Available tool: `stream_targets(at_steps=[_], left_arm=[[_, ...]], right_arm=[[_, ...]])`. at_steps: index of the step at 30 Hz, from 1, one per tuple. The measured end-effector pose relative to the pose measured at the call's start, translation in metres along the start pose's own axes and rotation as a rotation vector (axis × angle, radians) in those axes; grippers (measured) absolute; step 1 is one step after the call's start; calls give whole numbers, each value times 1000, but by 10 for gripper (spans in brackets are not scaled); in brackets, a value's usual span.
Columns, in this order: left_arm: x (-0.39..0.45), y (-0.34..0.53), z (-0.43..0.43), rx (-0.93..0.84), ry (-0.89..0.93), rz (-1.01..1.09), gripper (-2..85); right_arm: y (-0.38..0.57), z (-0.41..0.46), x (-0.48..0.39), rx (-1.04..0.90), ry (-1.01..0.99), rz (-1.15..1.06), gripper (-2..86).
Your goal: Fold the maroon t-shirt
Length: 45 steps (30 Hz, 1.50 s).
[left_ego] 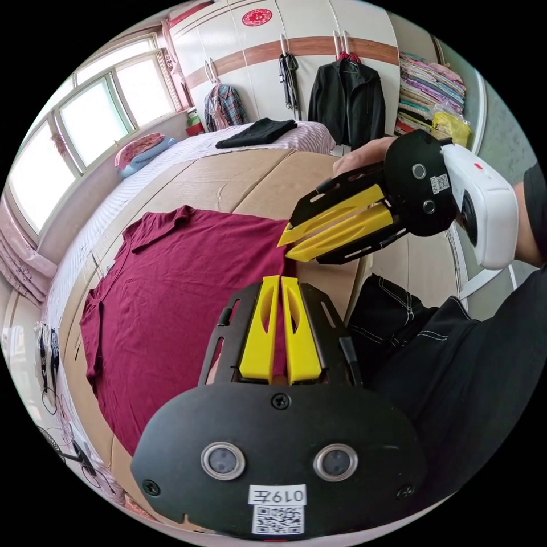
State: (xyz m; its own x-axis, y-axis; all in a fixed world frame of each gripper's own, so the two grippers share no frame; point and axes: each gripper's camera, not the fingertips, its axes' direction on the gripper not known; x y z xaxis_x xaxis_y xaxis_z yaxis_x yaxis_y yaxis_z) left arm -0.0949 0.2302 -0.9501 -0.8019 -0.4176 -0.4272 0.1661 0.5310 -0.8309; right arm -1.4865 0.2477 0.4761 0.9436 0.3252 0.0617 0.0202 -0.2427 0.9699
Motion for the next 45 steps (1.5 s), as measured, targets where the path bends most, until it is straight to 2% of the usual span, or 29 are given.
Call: stream_targets(at_steps=[3,8,16,21,24,25,28,30,32,36,38,41,45], left_arm=[[0,-5,-4,14,7,-3,11],[7,-13,-4,7,12,28,11],[20,-26,9,-31,-2,65,10],[19,-33,8,-29,20,51,10],[20,-37,8,-29,25,49,10],[20,-38,8,-29,23,51,10],[25,-41,7,-31,7,63,9],[28,-44,7,-30,-2,64,9],[30,-45,6,-28,-4,61,9],[34,-47,6,-24,-14,57,9],[37,-47,6,-22,-24,65,8],[40,-49,5,-22,-33,67,9],[40,-49,4,-16,-25,50,9]], right_arm=[[1,-2,12,-3,0,-7,43],[7,-9,41,-12,-2,-23,-5],[21,-15,78,-49,-6,-64,-7],[40,-26,126,-30,-48,-1,-2],[65,-30,186,13,-107,203,-6],[76,-23,216,-6,-100,335,-8],[104,16,286,-163,-108,628,-9],[117,35,319,-161,-219,729,-9],[138,58,362,-128,-410,882,-9],[178,91,422,-31,-700,1069,-4],[209,107,459,100,-852,1170,10],[230,127,498,134,-917,1233,45],[233,151,530,28,-930,1236,55]])
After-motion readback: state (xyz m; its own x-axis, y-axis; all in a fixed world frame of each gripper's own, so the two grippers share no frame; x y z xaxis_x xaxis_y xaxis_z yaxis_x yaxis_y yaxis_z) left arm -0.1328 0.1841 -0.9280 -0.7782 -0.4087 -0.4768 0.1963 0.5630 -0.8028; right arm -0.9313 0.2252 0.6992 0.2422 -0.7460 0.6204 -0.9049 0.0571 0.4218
